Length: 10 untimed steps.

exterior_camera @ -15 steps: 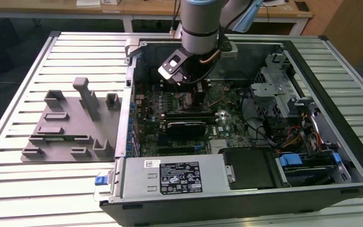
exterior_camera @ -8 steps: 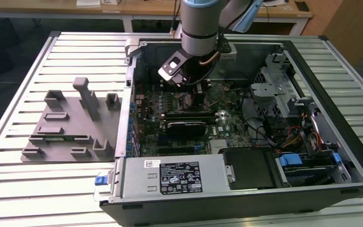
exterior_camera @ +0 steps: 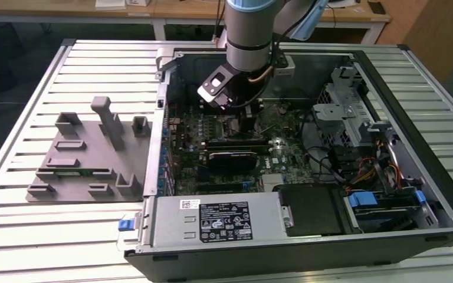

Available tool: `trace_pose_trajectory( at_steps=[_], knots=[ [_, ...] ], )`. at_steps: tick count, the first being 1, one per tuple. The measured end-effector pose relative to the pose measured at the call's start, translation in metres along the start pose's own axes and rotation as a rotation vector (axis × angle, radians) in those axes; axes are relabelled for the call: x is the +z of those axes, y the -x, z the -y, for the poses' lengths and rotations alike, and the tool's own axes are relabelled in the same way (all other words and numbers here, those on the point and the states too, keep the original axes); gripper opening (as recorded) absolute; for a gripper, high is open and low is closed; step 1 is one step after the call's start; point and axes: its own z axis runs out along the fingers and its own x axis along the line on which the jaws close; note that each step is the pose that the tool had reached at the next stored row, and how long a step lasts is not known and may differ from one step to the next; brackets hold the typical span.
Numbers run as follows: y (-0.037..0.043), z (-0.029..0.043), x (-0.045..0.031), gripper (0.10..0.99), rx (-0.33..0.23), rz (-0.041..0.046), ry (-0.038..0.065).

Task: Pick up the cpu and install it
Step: 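Place the cpu into insertion slot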

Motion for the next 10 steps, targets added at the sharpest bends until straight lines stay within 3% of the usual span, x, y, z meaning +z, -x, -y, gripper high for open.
trace_pose_trajectory(
  at_steps=[10],
  knots=[
    [-0.0015,0.0018,0.0025,0.541,0.004,0.0002,0.000]
  ],
)
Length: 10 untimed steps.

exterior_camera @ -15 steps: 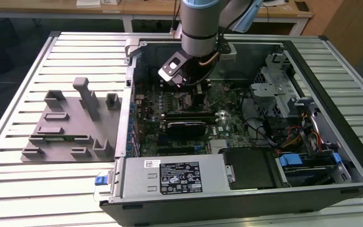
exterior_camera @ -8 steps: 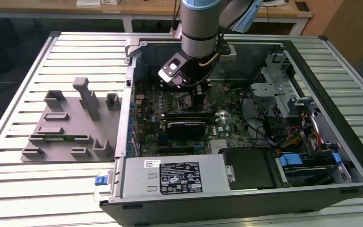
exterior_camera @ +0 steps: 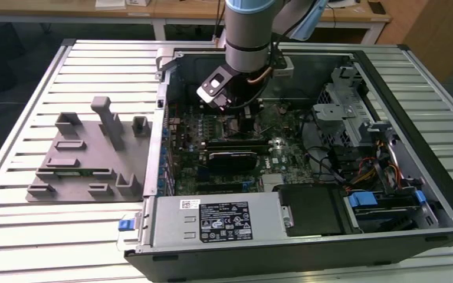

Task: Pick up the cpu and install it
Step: 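Place the cpu into insertion slot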

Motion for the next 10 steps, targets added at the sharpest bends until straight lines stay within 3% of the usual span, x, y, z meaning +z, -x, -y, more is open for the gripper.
trace_pose_trajectory(
  at_steps=[10],
  knots=[
    [-0.0010,0.0017,0.0012,0.541,0.024,0.0009,0.000]
  ],
)
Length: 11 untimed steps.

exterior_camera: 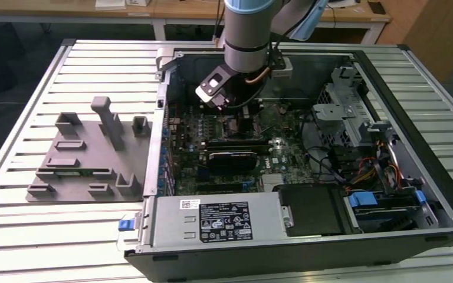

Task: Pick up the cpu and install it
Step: 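Place the cpu into insertion slot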

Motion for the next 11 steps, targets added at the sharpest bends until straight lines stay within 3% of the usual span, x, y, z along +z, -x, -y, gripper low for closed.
trace_pose_trajectory(
  at_steps=[11],
  knots=[
    [-0.0003,0.0004,0.0011,0.541,0.002,0.0001,0.000]
  ],
)
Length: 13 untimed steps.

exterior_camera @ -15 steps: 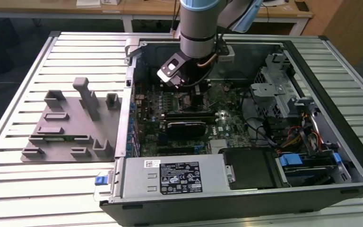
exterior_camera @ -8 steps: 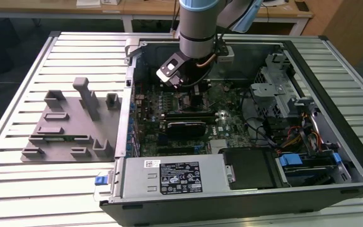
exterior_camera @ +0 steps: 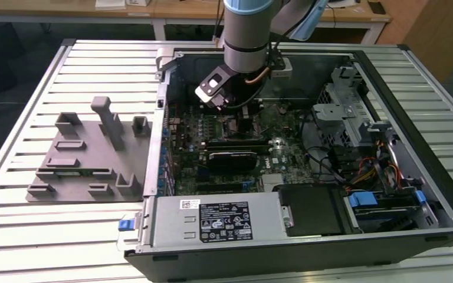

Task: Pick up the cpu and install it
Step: 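Place the cpu into insertion slot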

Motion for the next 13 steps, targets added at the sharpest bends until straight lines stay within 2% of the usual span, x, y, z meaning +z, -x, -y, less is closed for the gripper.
trace_pose_trajectory(
  at_steps=[5,7,8,13],
  knots=[
    [0.0000,0.0000,0.0002,0.541,0.000,-0.0003,0.000],
    [-0.0001,0.0000,0.0003,0.553,0.000,-0.0003,0.000],
    [0.0000,0.0000,0.0003,0.616,0.000,-0.0002,0.000],
    [0.0000,-0.0001,-0.0020,0.616,0.000,-0.0002,0.000]
  ],
)
